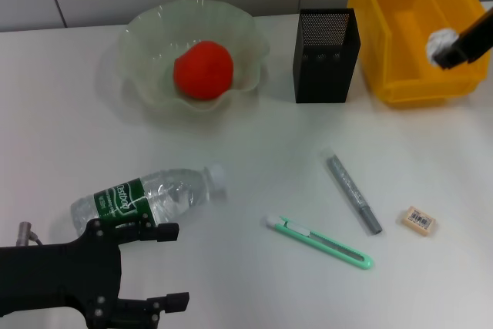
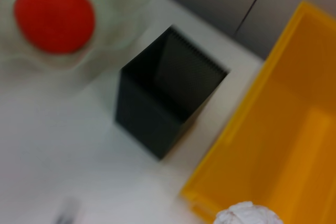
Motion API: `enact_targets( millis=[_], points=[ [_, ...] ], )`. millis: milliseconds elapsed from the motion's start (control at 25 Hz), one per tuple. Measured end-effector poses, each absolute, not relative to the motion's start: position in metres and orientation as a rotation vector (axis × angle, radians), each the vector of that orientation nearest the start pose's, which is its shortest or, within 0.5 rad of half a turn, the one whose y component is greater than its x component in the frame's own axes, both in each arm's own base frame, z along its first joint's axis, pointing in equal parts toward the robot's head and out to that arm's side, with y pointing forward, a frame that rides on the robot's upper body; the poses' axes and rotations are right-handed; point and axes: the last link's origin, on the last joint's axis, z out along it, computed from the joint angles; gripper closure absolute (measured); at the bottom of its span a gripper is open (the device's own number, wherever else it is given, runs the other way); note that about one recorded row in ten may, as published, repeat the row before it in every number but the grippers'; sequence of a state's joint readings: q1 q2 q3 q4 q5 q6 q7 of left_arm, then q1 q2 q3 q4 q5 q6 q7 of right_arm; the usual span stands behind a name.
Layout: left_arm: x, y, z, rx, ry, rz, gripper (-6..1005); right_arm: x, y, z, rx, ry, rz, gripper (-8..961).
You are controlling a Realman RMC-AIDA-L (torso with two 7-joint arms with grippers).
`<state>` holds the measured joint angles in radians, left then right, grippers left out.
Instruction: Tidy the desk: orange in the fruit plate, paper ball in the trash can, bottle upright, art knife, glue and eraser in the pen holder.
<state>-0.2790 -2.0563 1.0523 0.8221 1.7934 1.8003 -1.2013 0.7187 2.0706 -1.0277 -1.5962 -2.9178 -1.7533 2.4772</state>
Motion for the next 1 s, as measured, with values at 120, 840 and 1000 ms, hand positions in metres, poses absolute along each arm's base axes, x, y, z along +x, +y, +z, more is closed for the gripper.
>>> enact_targets(
  millis=[120, 840, 1000],
  points=[
    [-0.265, 0.244, -0.004, -3.003, -0.26, -0.806, 167, 0.172, 0.385, 0.117, -2.22, 0.795, -0.481, 538],
    [-0.266, 0.243, -0.005, -3.002, -0.278, -0.816, 169, 0.229, 0.429, 0.104, -2.073, 0.587, -0.4, 440],
    [-0.267, 0.242, -0.004, -2.995, -0.282, -0.822, 170, 0.232, 0.43, 0.1, -2.077, 0.587, -0.394, 325]
  ],
)
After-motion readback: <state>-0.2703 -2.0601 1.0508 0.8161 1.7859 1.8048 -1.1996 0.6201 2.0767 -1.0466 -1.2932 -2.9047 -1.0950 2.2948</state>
